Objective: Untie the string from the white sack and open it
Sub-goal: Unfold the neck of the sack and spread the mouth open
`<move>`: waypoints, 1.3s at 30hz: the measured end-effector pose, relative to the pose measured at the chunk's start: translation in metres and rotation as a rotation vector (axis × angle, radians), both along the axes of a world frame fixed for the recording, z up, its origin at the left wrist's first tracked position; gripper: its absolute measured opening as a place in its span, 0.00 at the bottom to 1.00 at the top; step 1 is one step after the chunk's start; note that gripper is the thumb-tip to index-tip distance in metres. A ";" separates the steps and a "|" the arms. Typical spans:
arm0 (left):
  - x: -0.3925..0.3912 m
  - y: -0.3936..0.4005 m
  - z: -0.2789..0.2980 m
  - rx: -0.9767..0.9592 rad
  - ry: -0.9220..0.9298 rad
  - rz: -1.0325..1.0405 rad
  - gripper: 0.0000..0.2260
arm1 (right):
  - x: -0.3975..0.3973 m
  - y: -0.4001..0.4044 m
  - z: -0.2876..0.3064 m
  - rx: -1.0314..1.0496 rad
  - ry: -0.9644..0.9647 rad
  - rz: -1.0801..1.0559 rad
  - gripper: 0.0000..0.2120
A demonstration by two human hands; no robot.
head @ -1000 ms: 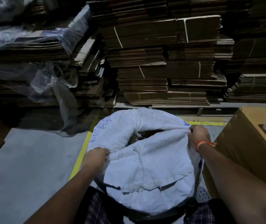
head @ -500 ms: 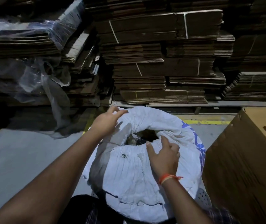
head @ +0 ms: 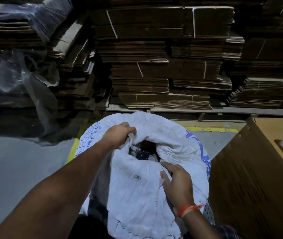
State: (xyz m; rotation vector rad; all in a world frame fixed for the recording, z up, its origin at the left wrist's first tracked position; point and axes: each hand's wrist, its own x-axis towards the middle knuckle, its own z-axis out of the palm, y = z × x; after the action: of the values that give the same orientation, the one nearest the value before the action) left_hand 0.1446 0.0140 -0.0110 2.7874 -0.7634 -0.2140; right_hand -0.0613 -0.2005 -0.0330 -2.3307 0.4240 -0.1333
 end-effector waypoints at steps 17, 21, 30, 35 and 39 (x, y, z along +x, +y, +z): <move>0.032 0.017 0.013 -0.349 -0.095 0.709 0.20 | -0.067 -0.049 0.006 -0.077 0.066 0.007 0.16; 0.025 0.012 0.010 -0.357 -0.065 0.631 0.21 | -0.061 -0.047 0.008 -0.082 0.063 0.083 0.17; -0.084 0.015 0.037 -0.411 -0.053 0.606 0.18 | 0.022 -0.067 0.056 -0.080 -0.271 0.227 0.09; -0.134 -0.006 0.057 -0.138 0.262 0.302 0.30 | 0.109 -0.066 0.053 -0.253 0.070 0.554 0.28; -0.141 -0.007 0.042 -0.024 0.249 0.192 0.13 | 0.137 -0.065 0.042 -0.372 0.155 0.754 0.28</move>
State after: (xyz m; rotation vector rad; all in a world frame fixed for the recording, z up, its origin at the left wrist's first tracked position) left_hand 0.0037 0.0074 0.0305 2.7191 -0.4341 -0.4996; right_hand 0.0758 -0.2654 0.0093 -2.7095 -0.4601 0.3622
